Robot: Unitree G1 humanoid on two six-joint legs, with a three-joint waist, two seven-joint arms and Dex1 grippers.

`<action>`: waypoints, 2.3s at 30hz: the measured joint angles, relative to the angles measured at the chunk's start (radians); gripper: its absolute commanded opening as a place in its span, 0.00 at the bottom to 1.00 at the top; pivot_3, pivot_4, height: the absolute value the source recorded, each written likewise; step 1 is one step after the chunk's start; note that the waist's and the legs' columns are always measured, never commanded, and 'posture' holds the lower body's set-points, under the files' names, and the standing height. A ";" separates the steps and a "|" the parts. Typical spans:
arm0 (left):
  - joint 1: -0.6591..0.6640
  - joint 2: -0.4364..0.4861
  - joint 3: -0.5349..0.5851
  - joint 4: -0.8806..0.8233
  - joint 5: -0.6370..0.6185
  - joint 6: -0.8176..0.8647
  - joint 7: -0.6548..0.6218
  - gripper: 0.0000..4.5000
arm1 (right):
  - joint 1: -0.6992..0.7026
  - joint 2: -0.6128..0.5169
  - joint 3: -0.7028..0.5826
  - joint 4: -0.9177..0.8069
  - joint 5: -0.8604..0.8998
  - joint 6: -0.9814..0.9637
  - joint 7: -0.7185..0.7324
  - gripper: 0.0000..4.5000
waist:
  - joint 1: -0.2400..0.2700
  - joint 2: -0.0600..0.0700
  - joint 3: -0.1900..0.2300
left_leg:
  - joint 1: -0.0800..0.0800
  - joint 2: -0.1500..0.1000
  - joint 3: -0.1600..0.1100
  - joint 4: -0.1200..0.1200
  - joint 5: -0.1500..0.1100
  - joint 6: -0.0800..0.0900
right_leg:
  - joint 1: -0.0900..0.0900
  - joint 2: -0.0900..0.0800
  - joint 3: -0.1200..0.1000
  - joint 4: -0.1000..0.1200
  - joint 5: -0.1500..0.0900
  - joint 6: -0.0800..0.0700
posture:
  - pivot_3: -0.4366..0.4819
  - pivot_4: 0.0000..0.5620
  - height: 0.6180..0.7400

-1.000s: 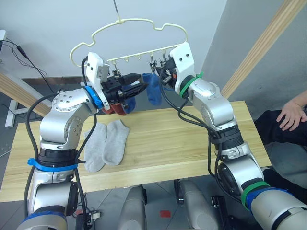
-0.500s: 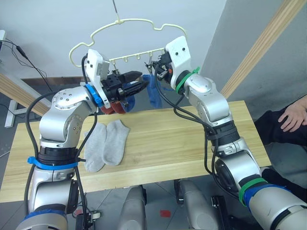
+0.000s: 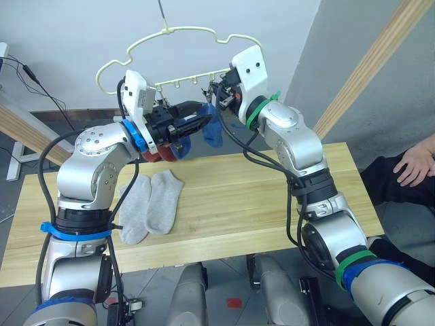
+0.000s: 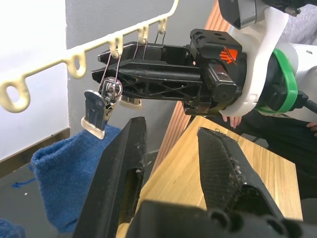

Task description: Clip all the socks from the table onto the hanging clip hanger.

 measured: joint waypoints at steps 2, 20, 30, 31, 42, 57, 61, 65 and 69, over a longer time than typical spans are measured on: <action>0.000 0.000 0.000 0.000 0.000 0.000 0.000 0.42 | 0.000 0.000 -0.002 0.002 0.000 0.001 -0.002 0.10 | 0.000 0.000 0.000 | 0.000 0.000 0.000 0.000 0.000 0.000 | 0.000 0.000 0.000 0.000 0.000 0.000 | 0.41 0.62 1.00; 0.306 0.005 -0.003 -0.049 0.161 -0.082 0.130 1.00 | -0.002 -0.004 -0.003 0.006 0.001 0.001 -0.006 0.00 | -0.002 0.000 0.000 | 0.000 0.000 0.001 -0.001 0.000 0.000 | -0.001 0.000 0.001 0.000 0.000 0.000 | 0.40 0.64 1.00; 0.402 -0.025 0.043 0.312 0.276 -0.253 0.239 1.00 | -0.002 -0.014 -0.004 0.006 0.002 0.016 0.008 0.00 | 0.003 0.000 0.000 | 0.000 0.000 0.000 0.000 0.000 0.000 | -0.001 0.000 0.000 0.001 0.000 -0.001 | 0.39 0.65 1.00; 0.389 -0.031 0.036 0.356 0.282 -0.260 0.234 1.00 | -0.002 -0.014 -0.004 0.005 0.002 0.020 0.009 0.00 | 0.003 0.000 0.000 | 0.000 0.000 0.001 0.000 0.000 0.000 | -0.001 0.000 0.000 0.001 0.000 -0.001 | 0.39 0.65 1.00; 0.301 -0.051 -0.050 0.569 0.381 -0.377 0.195 0.60 | -0.001 -0.016 0.001 -0.018 0.010 0.052 0.017 0.00 | 0.000 0.000 0.000 | 0.002 0.000 0.001 0.000 0.000 0.000 | 0.000 0.000 0.000 0.002 0.000 -0.001 | 0.37 0.65 1.00; 0.377 -0.071 -0.072 0.428 0.344 -0.435 0.083 0.00 | 0.001 -0.017 0.002 -0.033 0.010 0.064 0.028 0.00 | -0.015 0.000 0.000 | 0.006 0.001 0.000 0.002 0.001 0.002 | 0.000 0.000 0.001 0.013 0.000 -0.001 | 0.37 0.65 1.00; 0.328 -0.120 -0.092 0.229 0.264 -0.360 0.021 0.00 | 0.001 -0.016 0.002 -0.033 0.010 0.068 0.028 0.00 | -0.011 0.000 0.000 | 0.004 0.000 0.001 0.004 0.001 0.002 | 0.000 0.000 0.002 0.012 0.000 -0.001 | 0.37 0.65 1.00; 0.270 -0.176 -0.100 0.108 0.183 -0.258 0.006 0.00 | 0.001 -0.015 0.001 -0.033 0.011 0.069 0.029 0.00 | -0.018 0.000 0.000 | 0.004 0.000 0.001 0.004 0.001 0.002 | 0.000 0.000 0.002 0.012 0.000 -0.001 | 0.37 0.65 1.00; 0.249 -0.222 -0.115 0.062 0.144 -0.186 0.019 0.00 | 0.000 -0.013 0.001 -0.033 0.021 0.069 0.029 0.00 | -0.025 0.000 0.000 | 0.004 0.000 0.001 0.004 0.001 0.002 | 0.000 0.000 0.002 0.013 0.000 -0.001 | 0.37 0.65 1.00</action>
